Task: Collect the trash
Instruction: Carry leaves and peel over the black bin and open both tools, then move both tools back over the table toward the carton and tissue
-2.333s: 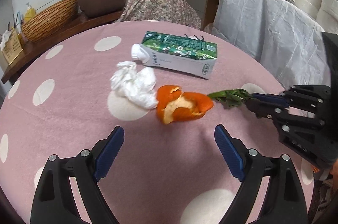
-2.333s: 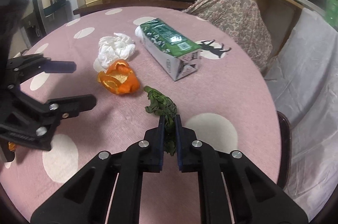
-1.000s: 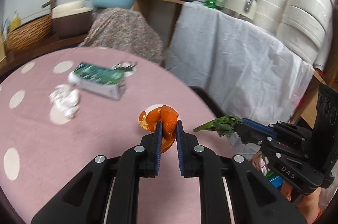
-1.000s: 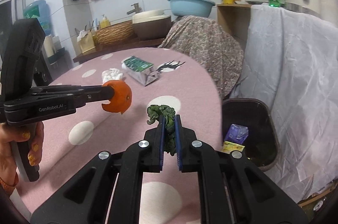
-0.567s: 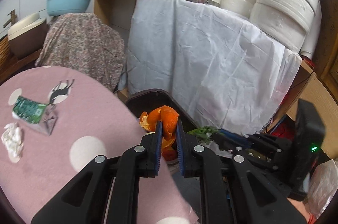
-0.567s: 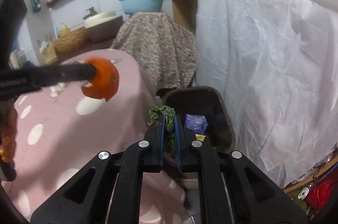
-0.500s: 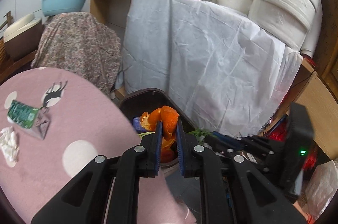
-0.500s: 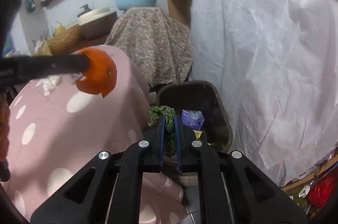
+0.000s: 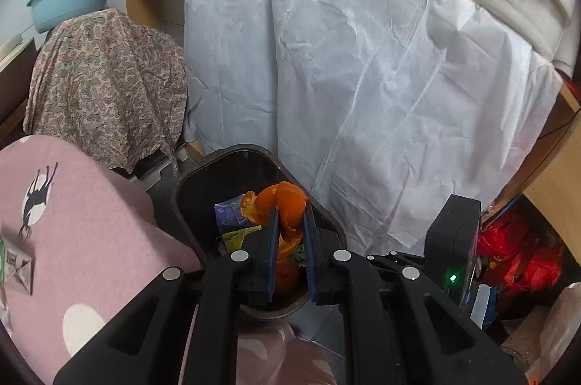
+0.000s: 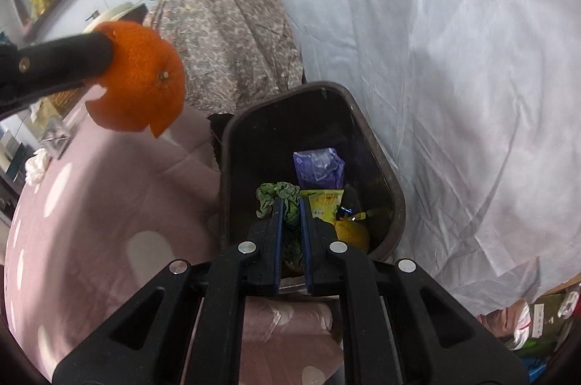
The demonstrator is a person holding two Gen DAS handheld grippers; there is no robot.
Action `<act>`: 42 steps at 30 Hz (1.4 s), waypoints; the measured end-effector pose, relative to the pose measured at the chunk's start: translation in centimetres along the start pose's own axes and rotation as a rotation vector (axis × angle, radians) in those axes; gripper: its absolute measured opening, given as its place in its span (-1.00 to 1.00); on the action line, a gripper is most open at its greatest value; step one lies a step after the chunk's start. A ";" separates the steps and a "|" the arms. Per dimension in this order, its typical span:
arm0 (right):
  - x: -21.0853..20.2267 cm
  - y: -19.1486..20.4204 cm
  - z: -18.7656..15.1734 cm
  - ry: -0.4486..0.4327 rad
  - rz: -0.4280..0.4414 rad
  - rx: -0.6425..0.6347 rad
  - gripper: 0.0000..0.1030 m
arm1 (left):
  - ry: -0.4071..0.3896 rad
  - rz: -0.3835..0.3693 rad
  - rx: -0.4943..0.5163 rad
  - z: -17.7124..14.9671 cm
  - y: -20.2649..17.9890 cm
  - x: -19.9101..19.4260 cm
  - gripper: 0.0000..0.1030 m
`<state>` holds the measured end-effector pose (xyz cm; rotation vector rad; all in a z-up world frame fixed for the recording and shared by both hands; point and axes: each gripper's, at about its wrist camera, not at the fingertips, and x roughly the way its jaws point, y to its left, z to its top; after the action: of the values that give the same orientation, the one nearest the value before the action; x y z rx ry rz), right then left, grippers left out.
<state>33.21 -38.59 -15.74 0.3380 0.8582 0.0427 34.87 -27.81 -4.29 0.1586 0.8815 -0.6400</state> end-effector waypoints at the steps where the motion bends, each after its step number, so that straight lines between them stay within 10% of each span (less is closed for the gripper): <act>1: 0.7 -0.2 0.0 0.007 -0.009 -0.001 -0.81 | 0.009 0.003 0.003 0.2 -0.1 0.6 -0.74; 17: 5.0 -1.1 -0.5 0.038 -0.005 0.007 -0.80 | 0.069 0.082 0.036 1.7 -1.5 6.2 -0.68; 20: 4.8 -0.9 -0.4 0.039 -0.007 -0.004 -0.73 | 0.065 0.089 0.022 2.0 -1.5 6.2 -0.18; 24: 4.2 -0.8 -0.4 0.011 -0.026 -0.007 0.29 | 0.031 0.096 -0.005 2.3 -1.1 5.5 0.19; 31: 2.7 -0.3 -0.6 -0.016 -0.035 -0.016 0.63 | -0.055 0.109 0.009 2.5 -0.9 2.7 0.75; 42: -0.5 1.6 -0.9 -0.014 -0.004 -0.045 0.79 | -0.148 0.117 0.046 0.6 1.3 -3.2 0.89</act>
<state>32.37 -36.89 -15.47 0.2940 0.8427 0.0560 34.55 -25.54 -1.70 0.2004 0.7099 -0.5553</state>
